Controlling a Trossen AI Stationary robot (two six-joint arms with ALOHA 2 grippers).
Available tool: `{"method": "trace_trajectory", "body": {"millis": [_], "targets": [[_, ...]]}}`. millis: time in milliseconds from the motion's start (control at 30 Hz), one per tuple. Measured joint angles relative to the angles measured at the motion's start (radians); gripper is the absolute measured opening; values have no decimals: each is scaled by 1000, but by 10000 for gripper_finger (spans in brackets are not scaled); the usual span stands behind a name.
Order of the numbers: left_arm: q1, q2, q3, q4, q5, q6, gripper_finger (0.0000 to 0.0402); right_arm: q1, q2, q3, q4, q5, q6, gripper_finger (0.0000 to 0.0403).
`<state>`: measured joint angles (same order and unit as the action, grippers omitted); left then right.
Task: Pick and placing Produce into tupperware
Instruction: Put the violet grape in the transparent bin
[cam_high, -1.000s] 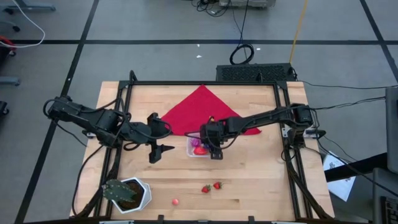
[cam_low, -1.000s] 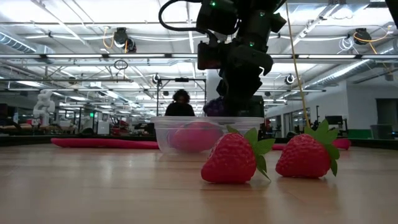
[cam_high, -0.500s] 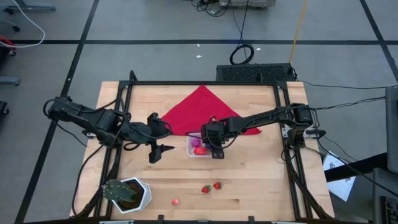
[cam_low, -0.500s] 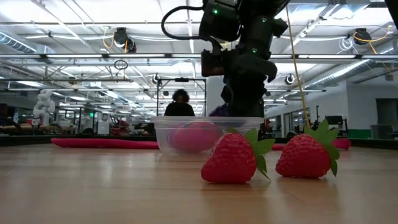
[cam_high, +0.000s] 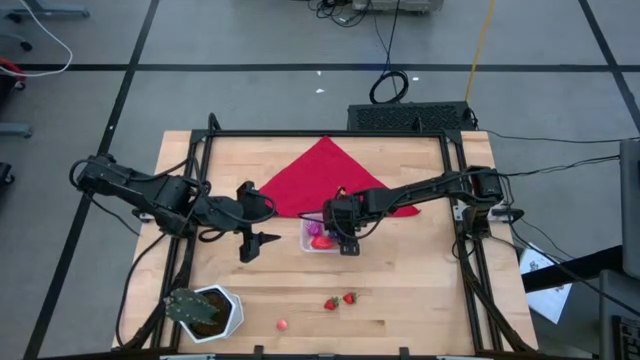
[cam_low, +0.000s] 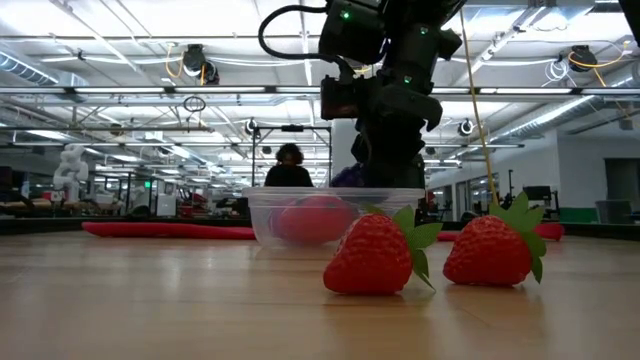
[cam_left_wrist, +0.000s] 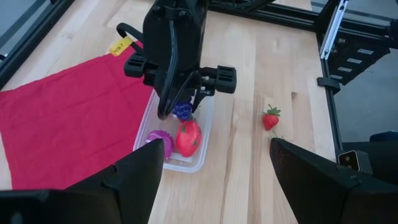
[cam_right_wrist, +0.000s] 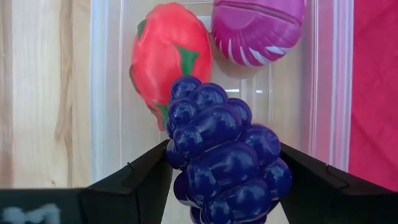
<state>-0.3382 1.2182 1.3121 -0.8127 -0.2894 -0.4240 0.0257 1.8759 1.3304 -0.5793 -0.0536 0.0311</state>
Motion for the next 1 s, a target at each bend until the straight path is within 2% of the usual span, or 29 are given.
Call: {"method": "trace_trajectory", "body": {"millis": [700, 1000], "targets": [[0, 0, 0, 0, 0, 1, 296, 0, 0, 0, 13, 0, -47, 239], [0, 0, 0, 0, 0, 0, 296, 0, 0, 0, 14, 4, -47, 271]]}}
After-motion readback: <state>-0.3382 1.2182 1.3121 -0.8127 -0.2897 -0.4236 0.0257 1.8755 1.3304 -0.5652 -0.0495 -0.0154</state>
